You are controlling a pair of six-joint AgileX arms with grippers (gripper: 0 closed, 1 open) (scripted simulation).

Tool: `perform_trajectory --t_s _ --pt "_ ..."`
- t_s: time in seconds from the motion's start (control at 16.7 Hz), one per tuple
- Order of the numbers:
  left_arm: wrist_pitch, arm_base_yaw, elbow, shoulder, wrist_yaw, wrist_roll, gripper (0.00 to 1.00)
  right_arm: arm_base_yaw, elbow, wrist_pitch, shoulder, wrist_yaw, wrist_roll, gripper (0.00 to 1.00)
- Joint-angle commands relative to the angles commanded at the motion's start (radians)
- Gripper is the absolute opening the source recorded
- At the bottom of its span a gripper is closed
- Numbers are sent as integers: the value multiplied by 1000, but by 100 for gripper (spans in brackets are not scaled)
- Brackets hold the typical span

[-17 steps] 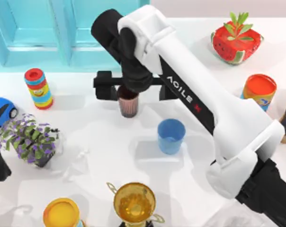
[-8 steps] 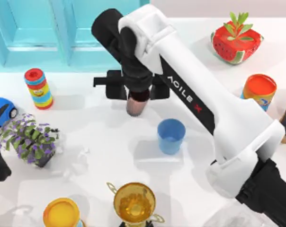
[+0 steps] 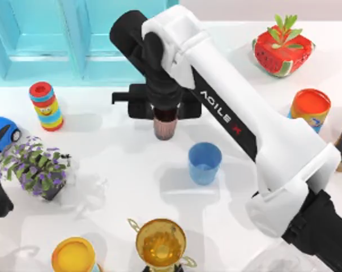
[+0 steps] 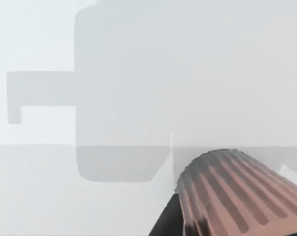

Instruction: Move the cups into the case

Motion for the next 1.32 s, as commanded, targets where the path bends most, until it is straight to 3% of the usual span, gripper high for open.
perform_trajectory --t_s 0.42,0.66,1.32 --pt "0 0 0 0 0 0 100 3 -2 1 -2 0 1 0" --pt "0 0 0 0 0 0 100 -13 -110 48 -92 -4 -16 0" --pt "0 0 0 0 0 0 100 -119 -1000 341 -658 -36 -121 0"
